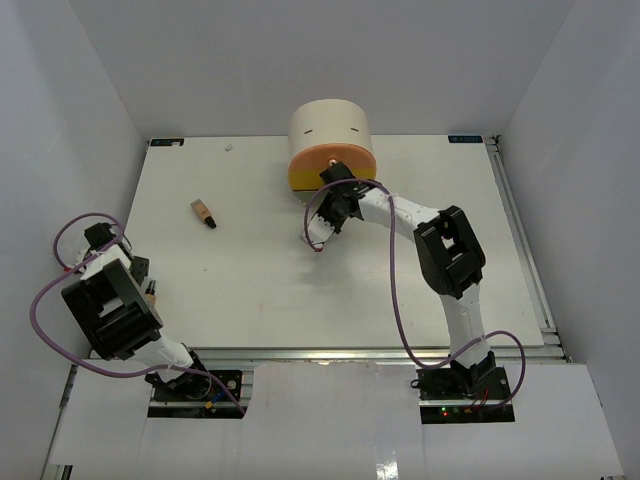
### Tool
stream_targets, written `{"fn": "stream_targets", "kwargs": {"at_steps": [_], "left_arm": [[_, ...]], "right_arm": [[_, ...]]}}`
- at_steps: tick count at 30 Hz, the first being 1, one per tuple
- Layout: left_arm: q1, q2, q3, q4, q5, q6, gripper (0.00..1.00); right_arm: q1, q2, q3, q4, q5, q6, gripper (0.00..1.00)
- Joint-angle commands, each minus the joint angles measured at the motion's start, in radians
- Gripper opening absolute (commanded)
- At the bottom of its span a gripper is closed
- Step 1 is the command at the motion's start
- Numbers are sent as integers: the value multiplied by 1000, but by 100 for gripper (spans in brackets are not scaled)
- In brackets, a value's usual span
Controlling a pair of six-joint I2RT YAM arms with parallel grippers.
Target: Organize the makeup
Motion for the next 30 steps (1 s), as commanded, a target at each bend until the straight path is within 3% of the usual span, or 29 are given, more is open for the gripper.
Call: {"fn": "stream_targets", "kwargs": {"at_steps": [1,11,17,21,24,27,30], "left_arm": [[-13,7,-36,-20,57,-14,67],[-16,7,-37,-18,60,-12,67],[-20,5,-37,-14,69,-8,68],[-20,1,-37,-10,73,-6,68],[-21,2,-37,-8,78,-5,68],[-21,-1,-37,-7,81,-4,68],[-21,-3,-37,-6,81,-3,68]], "right_arm": [[54,-92,-81,-51,-19,4,11],[145,-162,-216,-23,-4,90,12],[143,-159,-98,-65,-82,337,37],[145,-168,48,-129,-195,800,53],[128,-182,75,-149,-238,1105,54],[50,-231,-8,-52,-372,1414,56],[23,-327,-231,179,-282,1813,57]]}}
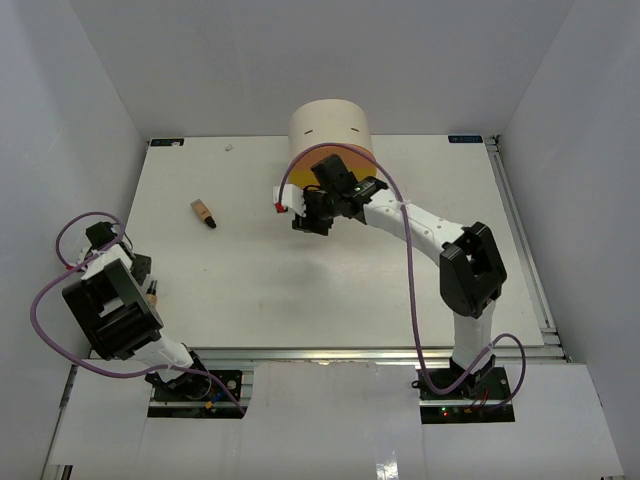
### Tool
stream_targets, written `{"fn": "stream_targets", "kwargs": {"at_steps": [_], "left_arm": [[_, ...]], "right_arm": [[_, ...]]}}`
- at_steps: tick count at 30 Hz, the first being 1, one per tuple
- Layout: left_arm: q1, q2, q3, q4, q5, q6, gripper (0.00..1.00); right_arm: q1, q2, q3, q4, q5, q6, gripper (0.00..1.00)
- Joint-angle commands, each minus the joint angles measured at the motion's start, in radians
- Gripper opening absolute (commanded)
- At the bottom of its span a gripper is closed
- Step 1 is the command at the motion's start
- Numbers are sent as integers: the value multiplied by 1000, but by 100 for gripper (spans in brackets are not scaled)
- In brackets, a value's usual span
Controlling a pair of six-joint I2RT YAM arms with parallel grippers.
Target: Organize the makeup
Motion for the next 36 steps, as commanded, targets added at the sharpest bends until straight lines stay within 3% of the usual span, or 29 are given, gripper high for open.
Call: {"fn": "stream_targets", "kwargs": {"at_steps": [1,3,7,11,24,36], "left_arm": [[-10,-1,-35,-16,54,-4,68],[-10,-2,-34,-16,56,-4,68],[-12,-7,-34,-14,57,-2,68],[-12,-14,-31,-11,67,-2,68],[-12,-44,-36,0,61,1,68],[-24,-58,-43,5,46,-2,68]], "right_arm": [[-70,-136,-239,270,52,710,60],[-77,-177,-301,377,161,828,66],[-106,-217,-377,462,183,1039,76],[-112,-226,-434,624,275,1071,79],[-112,-132,-555,1063,504,1040,71],[-113,-26,-533,1110,566,1099,70]]}}
